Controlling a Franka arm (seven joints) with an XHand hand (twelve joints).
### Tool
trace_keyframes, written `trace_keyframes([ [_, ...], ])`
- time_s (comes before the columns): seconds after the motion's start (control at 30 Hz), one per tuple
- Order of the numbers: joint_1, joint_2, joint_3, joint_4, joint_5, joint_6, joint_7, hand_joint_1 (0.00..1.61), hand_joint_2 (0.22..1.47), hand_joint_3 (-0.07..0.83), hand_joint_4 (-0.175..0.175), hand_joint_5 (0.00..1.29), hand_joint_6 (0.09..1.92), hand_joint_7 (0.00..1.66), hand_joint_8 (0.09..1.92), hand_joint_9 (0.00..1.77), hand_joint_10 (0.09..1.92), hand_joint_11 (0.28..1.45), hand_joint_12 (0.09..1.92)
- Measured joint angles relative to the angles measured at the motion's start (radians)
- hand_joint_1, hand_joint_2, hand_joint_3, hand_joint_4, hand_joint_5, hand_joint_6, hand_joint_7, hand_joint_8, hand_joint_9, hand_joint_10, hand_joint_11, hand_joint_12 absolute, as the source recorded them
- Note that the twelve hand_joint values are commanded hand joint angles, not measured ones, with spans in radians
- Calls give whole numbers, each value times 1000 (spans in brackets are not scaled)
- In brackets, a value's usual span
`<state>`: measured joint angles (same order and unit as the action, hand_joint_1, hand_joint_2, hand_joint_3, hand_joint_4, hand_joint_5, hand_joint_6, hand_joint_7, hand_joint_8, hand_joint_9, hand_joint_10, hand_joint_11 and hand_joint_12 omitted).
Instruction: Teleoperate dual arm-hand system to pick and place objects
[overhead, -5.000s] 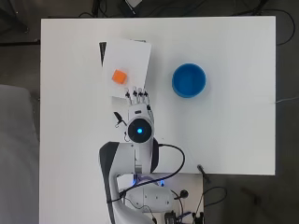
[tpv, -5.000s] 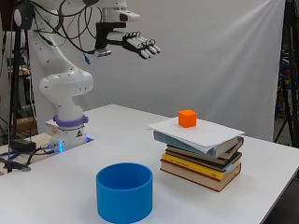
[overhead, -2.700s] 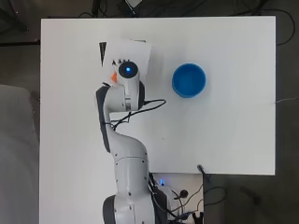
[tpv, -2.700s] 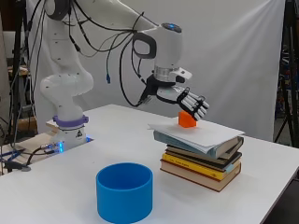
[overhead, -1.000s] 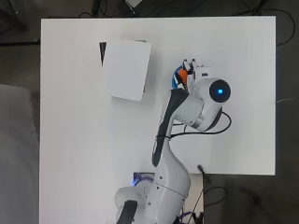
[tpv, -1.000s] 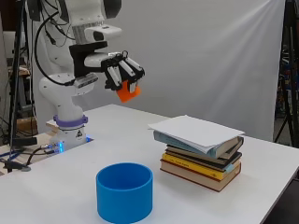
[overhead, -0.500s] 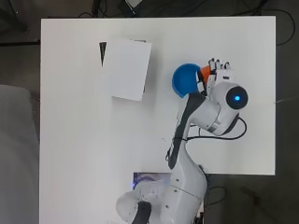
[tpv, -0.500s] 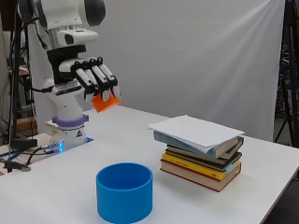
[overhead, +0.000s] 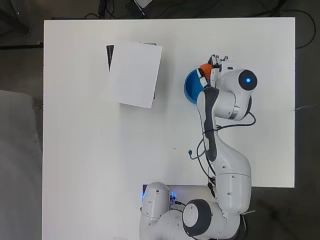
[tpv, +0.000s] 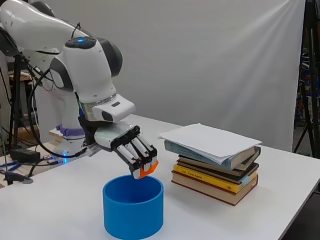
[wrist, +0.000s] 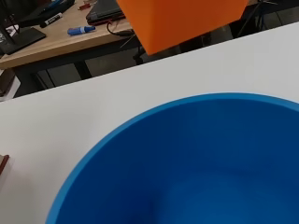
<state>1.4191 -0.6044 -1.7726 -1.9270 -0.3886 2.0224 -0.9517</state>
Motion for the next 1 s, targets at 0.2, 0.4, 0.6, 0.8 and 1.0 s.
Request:
trace_keyframes([
  [0.2,-7,-5,-9,-11,-13,6,10,1318,1189,-1,-165,646,1428,868,1143,948,1170,622,706],
  [0.4,-11,-21,-9,-38,-20,-59,62,148,1026,-7,-3,120,97,266,87,359,87,416,87],
  [0.6,86,-41,3,57,-49,-191,202,80,1033,5,45,208,87,332,87,381,87,436,87],
  [0.8,-53,-54,183,-41,-59,-212,272,83,1050,7,65,260,87,350,87,391,87,427,87],
  [1.0,-136,-55,338,-57,-70,-242,310,143,1023,-6,89,288,87,340,87,417,87,440,87],
])
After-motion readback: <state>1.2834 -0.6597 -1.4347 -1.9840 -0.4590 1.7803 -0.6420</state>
